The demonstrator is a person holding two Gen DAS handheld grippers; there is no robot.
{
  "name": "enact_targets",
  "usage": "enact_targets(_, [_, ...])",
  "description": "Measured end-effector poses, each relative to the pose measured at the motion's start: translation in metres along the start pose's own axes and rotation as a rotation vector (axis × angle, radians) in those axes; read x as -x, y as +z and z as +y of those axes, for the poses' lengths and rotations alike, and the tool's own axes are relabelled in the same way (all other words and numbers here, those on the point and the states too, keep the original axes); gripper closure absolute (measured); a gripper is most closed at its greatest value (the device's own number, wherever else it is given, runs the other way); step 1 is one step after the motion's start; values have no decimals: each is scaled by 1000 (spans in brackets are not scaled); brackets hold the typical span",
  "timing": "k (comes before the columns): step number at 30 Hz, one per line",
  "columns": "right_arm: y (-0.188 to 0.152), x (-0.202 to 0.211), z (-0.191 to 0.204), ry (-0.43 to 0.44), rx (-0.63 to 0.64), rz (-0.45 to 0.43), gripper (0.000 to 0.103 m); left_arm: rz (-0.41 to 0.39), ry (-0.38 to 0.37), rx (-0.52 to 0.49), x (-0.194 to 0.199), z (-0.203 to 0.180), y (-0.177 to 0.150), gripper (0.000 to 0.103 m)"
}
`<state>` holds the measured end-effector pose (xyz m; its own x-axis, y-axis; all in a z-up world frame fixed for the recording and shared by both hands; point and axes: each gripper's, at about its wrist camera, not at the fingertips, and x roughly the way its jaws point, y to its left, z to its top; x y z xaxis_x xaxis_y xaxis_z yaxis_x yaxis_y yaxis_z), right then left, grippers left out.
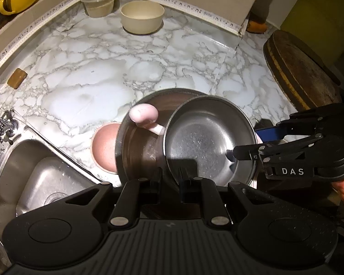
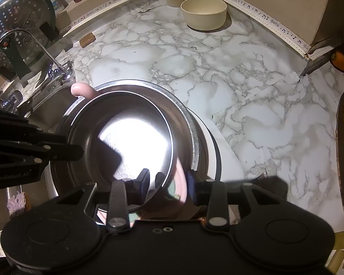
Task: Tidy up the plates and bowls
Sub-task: 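Lower the pot into the steel basin and open both tools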
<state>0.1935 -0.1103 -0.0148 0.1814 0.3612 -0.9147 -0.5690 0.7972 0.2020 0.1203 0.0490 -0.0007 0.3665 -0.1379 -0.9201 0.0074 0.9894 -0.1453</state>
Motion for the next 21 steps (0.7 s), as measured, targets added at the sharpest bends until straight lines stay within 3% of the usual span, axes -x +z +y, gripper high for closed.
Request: enact_targets(21, [14,27,-2,34,44,-62,52,-72,-6,-17,20,3,6,89])
